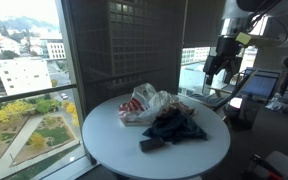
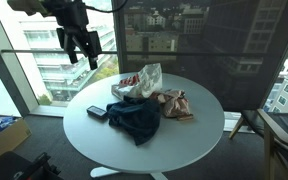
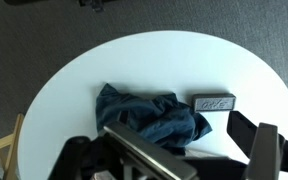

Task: Use the blue shirt to lift the duster, then move the blue shirt to the right

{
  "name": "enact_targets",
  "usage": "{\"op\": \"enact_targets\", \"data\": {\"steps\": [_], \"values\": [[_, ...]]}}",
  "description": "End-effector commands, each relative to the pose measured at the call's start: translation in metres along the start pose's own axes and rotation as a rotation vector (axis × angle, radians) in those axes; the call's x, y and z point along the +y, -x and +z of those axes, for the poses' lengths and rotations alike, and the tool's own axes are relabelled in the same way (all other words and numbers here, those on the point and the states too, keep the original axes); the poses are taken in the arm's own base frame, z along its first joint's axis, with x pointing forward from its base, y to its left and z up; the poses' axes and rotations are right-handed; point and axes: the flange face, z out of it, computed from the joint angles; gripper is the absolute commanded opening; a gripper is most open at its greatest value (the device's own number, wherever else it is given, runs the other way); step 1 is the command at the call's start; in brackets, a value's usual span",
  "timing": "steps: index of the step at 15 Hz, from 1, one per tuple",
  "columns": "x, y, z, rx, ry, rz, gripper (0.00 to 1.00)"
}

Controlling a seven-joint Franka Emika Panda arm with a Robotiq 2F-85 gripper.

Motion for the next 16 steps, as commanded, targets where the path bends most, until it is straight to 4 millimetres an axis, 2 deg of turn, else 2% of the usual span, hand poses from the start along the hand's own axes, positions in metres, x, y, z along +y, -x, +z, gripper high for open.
{"op": "enact_targets", "data": {"steps": [1, 7, 9, 13, 15, 16], "values": [[-0.021, -0.06, 0.038, -0.009, -0.02, -0.03, 1.0], [-0.038, -0.158, 0.105, -0.014, -0.015, -0.04, 1.0], [-0.039, -0.184, 0.132, -0.021, -0.016, -0.037, 1.0], [-0.038, -0.216, 0.178, -0.059, 0.029, -0.039, 1.0], [-0.038, -0.226, 0.191, -0.076, 0.027, -0.049, 1.0], [-0.04, -0.227, 0.192, -0.082, 0.016, -0.058, 1.0]]}}
